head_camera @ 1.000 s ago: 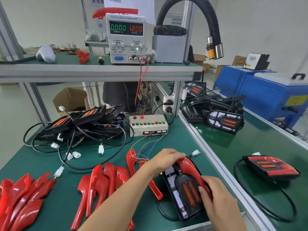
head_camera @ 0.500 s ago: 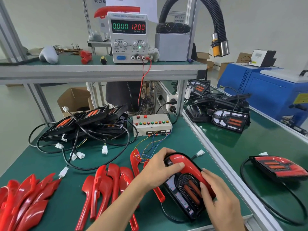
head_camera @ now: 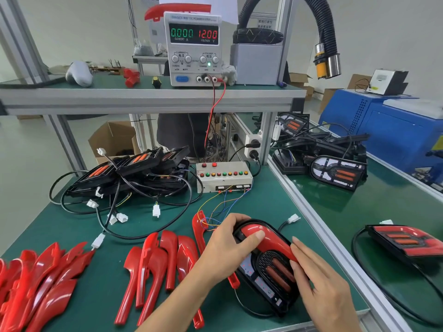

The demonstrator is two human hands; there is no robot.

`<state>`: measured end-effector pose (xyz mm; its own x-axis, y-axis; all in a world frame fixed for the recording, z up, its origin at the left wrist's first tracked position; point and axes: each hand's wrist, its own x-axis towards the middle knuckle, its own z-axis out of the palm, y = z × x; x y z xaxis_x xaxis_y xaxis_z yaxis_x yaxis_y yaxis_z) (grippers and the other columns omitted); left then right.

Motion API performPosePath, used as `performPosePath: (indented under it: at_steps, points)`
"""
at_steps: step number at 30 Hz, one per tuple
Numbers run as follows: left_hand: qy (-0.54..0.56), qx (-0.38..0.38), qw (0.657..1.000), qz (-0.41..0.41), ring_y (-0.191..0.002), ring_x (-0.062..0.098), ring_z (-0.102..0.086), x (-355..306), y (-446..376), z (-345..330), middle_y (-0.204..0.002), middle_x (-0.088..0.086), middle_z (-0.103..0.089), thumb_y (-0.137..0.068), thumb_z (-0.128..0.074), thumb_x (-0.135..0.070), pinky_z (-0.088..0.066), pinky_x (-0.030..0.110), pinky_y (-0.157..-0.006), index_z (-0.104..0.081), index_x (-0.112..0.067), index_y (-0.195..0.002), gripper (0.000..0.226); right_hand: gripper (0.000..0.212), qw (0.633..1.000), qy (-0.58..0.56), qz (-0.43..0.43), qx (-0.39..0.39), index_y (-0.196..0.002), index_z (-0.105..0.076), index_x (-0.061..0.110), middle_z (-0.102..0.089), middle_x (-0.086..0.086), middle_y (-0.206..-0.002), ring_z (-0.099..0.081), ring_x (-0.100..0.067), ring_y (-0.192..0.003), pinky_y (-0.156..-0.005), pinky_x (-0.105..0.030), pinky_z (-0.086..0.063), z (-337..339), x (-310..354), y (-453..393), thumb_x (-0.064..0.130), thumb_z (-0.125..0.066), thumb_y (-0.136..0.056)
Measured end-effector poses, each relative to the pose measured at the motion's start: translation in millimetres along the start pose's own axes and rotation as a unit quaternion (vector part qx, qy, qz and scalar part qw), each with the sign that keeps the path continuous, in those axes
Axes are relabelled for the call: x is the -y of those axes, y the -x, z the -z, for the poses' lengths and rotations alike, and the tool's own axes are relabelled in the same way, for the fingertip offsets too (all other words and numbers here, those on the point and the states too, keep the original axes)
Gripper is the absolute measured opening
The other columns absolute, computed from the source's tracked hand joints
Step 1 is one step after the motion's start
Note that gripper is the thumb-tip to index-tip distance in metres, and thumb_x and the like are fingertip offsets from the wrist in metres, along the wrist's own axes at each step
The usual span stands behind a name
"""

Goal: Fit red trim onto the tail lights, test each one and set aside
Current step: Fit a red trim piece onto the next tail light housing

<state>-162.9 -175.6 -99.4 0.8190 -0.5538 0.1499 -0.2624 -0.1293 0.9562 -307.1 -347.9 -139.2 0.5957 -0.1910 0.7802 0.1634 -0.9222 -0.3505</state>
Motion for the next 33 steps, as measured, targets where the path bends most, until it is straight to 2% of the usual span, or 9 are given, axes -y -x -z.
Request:
performPosePath:
  at_steps: [4, 8, 12, 23, 33]
  points:
    - [-0.007, -0.002, 1.0, 0.0, -0.105, -0.002, -0.066, 0.5, 0.5, 0.5, -0.111, -0.025, -0.068, -0.079, -0.071, -0.067, -0.052, 0.017, -0.089, -0.058, -0.042, -0.114, 0.044, 0.034, 1.0, 0.012, 0.009, 0.005, -0.118, -0.072, -0.002, -0.069, -0.009, -0.128, -0.071, -0.017, -0.111, -0.092, -0.041, -0.058, 0.8, 1.0, -1.2, 0.019, -0.062, -0.093]
    - [0.001, -0.009, 1.0, 0.004, -0.103, 0.0, -0.067, 2.0, -0.1, -0.8, -0.109, -0.022, -0.069, -0.079, -0.072, -0.063, -0.054, 0.02, -0.089, -0.059, -0.04, -0.113, 0.043, 0.032, 1.0, 0.019, 0.022, 0.008, -0.117, -0.073, -0.002, -0.069, -0.009, -0.128, -0.071, -0.018, -0.111, -0.09, -0.042, -0.06, 2.3, 0.7, -1.7, 0.016, -0.063, -0.092]
    - [0.006, -0.017, 1.0, 0.008, -0.099, -0.001, -0.067, 0.9, 0.6, -1.6, -0.106, -0.023, -0.069, -0.078, -0.071, -0.06, -0.051, 0.014, -0.083, -0.06, -0.04, -0.108, 0.037, 0.032, 0.999, 0.026, 0.036, 0.016, -0.118, -0.072, -0.002, -0.069, -0.01, -0.129, -0.071, -0.018, -0.112, -0.091, -0.045, -0.06, 3.1, -0.2, -1.7, 0.014, -0.064, -0.093]
    - [0.001, -0.075, 0.997, 0.017, -0.094, 0.001, -0.068, 1.6, 0.4, -8.7, -0.1, -0.021, -0.07, -0.07, -0.074, -0.065, -0.056, 0.024, -0.085, -0.063, -0.036, -0.102, 0.044, 0.032, 0.996, 0.044, 0.067, 0.046, -0.119, -0.072, -0.003, -0.067, -0.01, -0.131, -0.071, -0.019, -0.108, -0.101, -0.036, -0.054, 5.7, 0.0, -6.9, 0.013, -0.062, -0.094]
    - [0.001, -0.068, 0.997, 0.02, -0.098, -0.002, -0.067, 1.3, 2.7, -6.3, -0.103, -0.025, -0.069, -0.071, -0.074, -0.068, -0.053, 0.021, -0.085, -0.063, -0.038, -0.105, 0.047, 0.034, 0.998, 0.008, 0.051, 0.047, -0.121, -0.071, -0.002, -0.067, -0.008, -0.132, -0.07, -0.017, -0.114, -0.094, -0.04, -0.059, 6.1, -2.9, -5.5, 0.017, -0.061, -0.095]
